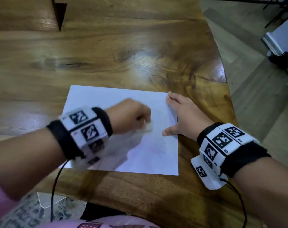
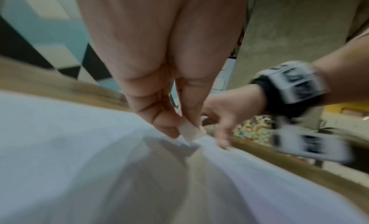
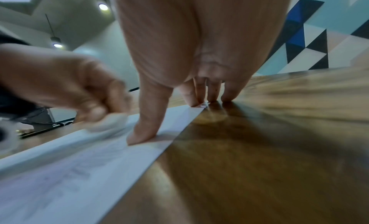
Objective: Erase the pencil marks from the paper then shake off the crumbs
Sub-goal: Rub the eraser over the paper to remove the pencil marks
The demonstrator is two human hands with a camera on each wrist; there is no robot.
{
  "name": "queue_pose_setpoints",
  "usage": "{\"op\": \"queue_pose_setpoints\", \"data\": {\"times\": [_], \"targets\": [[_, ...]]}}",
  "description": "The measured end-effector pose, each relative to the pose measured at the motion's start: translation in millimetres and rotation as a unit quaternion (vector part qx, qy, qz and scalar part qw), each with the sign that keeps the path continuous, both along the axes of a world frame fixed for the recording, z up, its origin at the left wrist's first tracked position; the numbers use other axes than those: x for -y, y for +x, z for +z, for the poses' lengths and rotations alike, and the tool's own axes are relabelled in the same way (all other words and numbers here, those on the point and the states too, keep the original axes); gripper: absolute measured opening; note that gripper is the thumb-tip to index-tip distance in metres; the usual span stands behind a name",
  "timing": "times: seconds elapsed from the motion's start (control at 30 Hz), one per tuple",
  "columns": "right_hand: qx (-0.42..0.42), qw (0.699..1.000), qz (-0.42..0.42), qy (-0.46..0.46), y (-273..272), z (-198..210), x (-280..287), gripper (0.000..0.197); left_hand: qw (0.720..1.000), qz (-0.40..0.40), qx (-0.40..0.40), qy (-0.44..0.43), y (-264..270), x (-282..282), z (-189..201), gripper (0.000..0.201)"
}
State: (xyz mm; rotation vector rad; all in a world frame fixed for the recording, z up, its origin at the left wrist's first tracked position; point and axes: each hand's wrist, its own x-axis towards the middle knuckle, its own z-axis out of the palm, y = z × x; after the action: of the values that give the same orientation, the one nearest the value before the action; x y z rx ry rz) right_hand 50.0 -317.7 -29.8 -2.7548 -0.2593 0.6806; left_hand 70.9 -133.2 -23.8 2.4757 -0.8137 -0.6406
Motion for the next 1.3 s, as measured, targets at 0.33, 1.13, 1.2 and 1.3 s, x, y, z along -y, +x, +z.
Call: {"op": "queue_pose_setpoints", "data": {"times": [0.33,1.13,1.2,1.3], "targets": [[-0.003,1.000,0.019,-0.017,-5,-5,5,0.117,0.993,0.095,0.077,-0.001,40,41,2,0.012],[0.007,0.999,0.012,-0.045,-6,-7,5,0.116,0.998,0.040,0.028,0.029,34,34,0,0.014],[0.007,0.999,0.011,-0.044,-6,-8,6,0.116,0.999,0.008,0.003,0.039,32,32,0,0.014],[0.009,0.999,0.015,-0.048,-5,-8,6,0.116,0.997,0.058,0.052,0.028,44,39,1,0.016]]}}
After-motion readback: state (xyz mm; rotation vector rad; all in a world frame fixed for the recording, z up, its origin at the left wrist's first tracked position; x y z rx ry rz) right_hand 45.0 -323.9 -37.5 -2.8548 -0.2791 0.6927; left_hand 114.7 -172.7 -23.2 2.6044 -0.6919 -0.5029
